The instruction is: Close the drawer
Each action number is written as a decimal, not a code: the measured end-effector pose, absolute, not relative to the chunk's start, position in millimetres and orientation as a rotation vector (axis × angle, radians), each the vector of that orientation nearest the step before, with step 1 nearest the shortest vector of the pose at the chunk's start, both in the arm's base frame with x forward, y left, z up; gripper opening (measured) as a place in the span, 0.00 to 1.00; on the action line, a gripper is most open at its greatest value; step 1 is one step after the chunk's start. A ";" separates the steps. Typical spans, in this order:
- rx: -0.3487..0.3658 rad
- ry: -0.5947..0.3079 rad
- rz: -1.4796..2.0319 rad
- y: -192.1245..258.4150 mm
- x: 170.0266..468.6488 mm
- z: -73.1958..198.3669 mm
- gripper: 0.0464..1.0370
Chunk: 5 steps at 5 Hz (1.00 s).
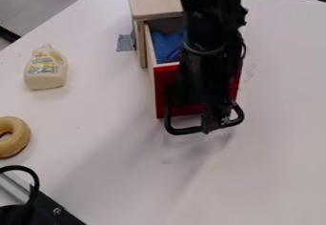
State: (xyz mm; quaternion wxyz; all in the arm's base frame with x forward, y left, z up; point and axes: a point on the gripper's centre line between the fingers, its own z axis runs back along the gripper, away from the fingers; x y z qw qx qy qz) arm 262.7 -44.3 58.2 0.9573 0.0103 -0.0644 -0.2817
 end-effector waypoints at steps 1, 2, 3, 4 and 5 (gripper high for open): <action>0.046 -0.171 -0.574 -41.0 280.2 61.7 0.96; 0.136 -0.225 -0.616 -32.2 303.1 66.0 0.96; 0.171 -0.242 -0.633 -27.1 307.8 67.3 0.96; 0.214 -0.274 -0.652 -22.6 312.2 66.7 0.96; 0.240 -0.279 -0.681 -19.2 311.5 63.0 0.96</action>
